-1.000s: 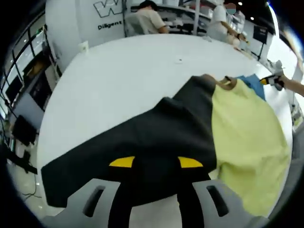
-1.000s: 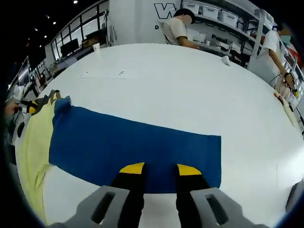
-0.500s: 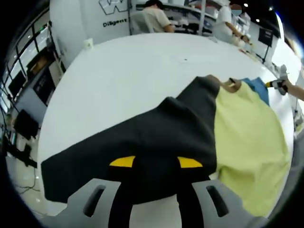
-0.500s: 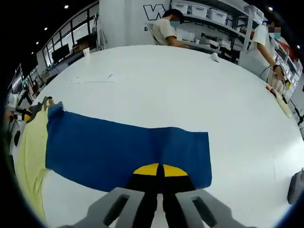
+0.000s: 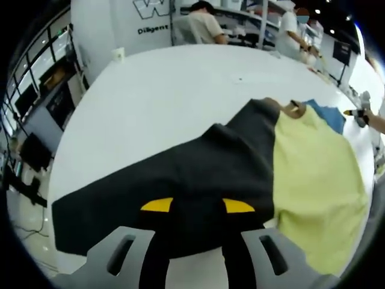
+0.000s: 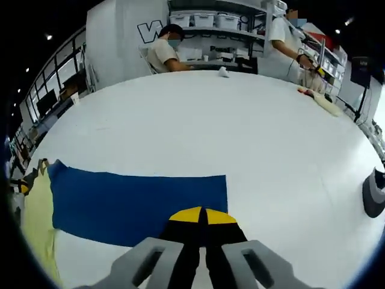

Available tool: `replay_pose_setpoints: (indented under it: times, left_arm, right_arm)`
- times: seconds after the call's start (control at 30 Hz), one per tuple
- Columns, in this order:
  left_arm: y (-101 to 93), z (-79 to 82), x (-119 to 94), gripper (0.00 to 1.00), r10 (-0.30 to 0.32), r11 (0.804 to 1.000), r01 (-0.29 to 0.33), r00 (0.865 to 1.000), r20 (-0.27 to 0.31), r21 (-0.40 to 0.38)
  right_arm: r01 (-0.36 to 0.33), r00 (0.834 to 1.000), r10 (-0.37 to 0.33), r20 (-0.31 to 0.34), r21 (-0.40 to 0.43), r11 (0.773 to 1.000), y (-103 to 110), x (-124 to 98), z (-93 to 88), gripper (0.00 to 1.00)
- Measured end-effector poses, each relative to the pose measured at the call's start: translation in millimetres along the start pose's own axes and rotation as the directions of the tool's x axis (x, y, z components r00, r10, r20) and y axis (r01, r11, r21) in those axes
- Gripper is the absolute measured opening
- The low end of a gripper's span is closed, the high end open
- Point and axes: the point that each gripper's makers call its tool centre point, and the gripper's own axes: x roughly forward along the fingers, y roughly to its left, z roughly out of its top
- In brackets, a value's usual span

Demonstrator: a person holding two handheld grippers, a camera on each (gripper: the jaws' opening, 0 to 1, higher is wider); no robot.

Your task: Fold the garment on the visible template until the final outline fits inside the template.

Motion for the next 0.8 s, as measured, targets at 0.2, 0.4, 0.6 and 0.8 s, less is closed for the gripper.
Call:
replay_pose_setpoints:
  times: [0.2, 0.4, 0.6, 0.8]
  left_arm:
    - [24.9, 37.8, 38.8, 0.29, 0.017, 1.0, -0.018, 0.999, 0.033, 0.021]
    - [99.9, 9.2, 19.7, 0.29, 0.189, 0.982, -0.188, 0.981, 0.041, -0.033]
    - [147.1, -50.4, -18.1, 0.29, 0.265, 0.954, -0.266, 0.964, -0.024, -0.136]
    - [162.4, -73.0, -11.0, 0.3, 0.268, 0.939, -0.274, 0.962, -0.057, -0.209]
  right_arm:
    - [0.163, 0.981, -0.162, 0.11, 0.003, 0.987, -79.4, -15.9, 71.5, 0.0]
    - [0.309, 0.934, -0.31, 0.177, 0.035, 0.95, -208.1, -0.2, 175.9, 0.0]
    - [0.366, 0.925, -0.361, 0.117, -0.033, 0.93, -267.3, 20.2, 219.5, 0.2]
    - [0.387, 0.922, -0.385, 0.04, -0.113, 0.915, -287.9, 43.7, 232.2, 0.19]
